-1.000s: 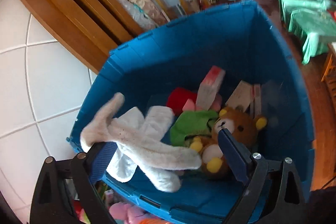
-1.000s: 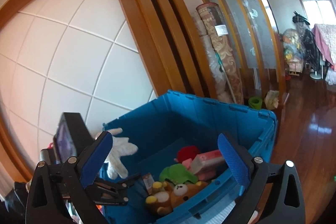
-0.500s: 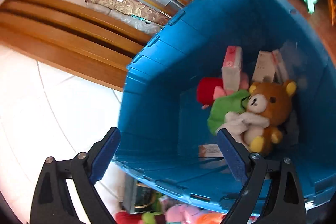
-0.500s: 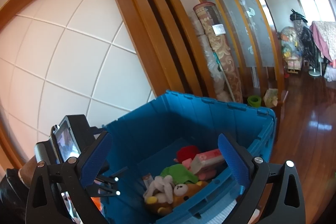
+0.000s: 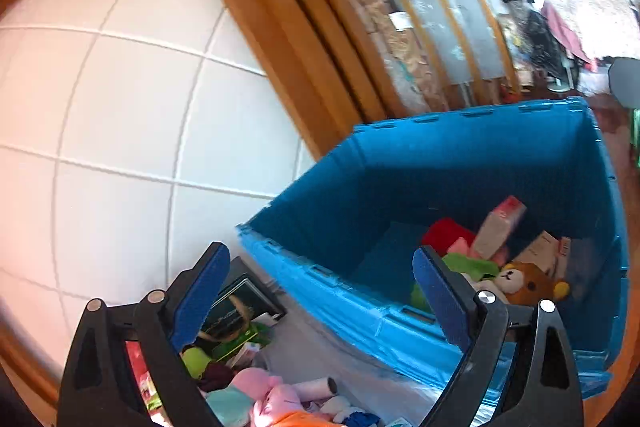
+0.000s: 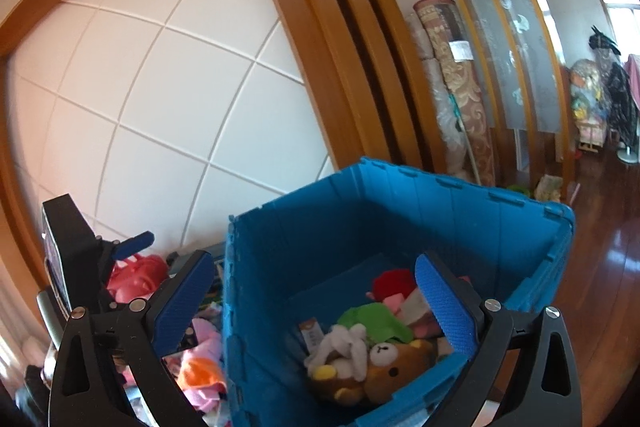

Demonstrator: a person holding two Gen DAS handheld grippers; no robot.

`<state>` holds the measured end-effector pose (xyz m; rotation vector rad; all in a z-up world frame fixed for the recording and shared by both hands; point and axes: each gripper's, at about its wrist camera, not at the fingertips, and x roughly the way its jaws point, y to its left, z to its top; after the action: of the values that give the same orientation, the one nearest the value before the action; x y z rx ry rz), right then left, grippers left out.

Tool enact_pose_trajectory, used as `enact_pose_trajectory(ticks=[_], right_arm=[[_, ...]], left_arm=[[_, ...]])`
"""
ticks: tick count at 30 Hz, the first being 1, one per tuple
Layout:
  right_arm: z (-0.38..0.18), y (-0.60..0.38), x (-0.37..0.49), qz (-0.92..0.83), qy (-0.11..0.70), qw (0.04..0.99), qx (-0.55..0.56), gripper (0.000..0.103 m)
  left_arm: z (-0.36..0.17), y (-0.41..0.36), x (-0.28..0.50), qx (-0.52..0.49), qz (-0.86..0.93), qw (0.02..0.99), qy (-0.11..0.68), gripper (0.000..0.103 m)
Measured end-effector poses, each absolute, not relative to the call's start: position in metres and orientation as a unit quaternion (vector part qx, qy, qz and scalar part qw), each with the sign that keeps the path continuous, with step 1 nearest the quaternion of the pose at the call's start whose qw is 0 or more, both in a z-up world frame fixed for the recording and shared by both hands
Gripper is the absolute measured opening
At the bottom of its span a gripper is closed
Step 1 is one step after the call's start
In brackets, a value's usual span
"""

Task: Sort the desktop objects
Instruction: 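Withdraw both tools from the blue crate back to the pile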

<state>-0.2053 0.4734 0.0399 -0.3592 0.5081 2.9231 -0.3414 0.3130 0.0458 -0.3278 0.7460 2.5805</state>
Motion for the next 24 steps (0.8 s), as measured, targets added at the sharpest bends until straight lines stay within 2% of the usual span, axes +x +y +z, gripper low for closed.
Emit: enact_pose_trajectory(ticks=[4,7,15,24], right_arm=[[0.059,0.434,-0.186,0.99,0.102,0.092,-0.015,0.103],[0.065,0.411,-0.184,0.994,0.087,0.058,0.013,0.103],[0.042,0.354,-0.228,0.988,0.094,-0.068,-0.097,0.103],[0.005,0.269,-0.267,0.979,0.049,-0.035,-0.196,0.103]], left_arm=[[0.047,0.272,-0.335,-0.119,0.959,0.153,0.208,0.094],[0.047,0.243,-0.336,-0.131,0.969,0.124,0.166,0.094],[0.039,0.183,-0.341,-0.147,0.976,0.081,0.136,0.094],[0.019,0.07,-0.334,-0.156,0.98,0.033,0.119,0.094]])
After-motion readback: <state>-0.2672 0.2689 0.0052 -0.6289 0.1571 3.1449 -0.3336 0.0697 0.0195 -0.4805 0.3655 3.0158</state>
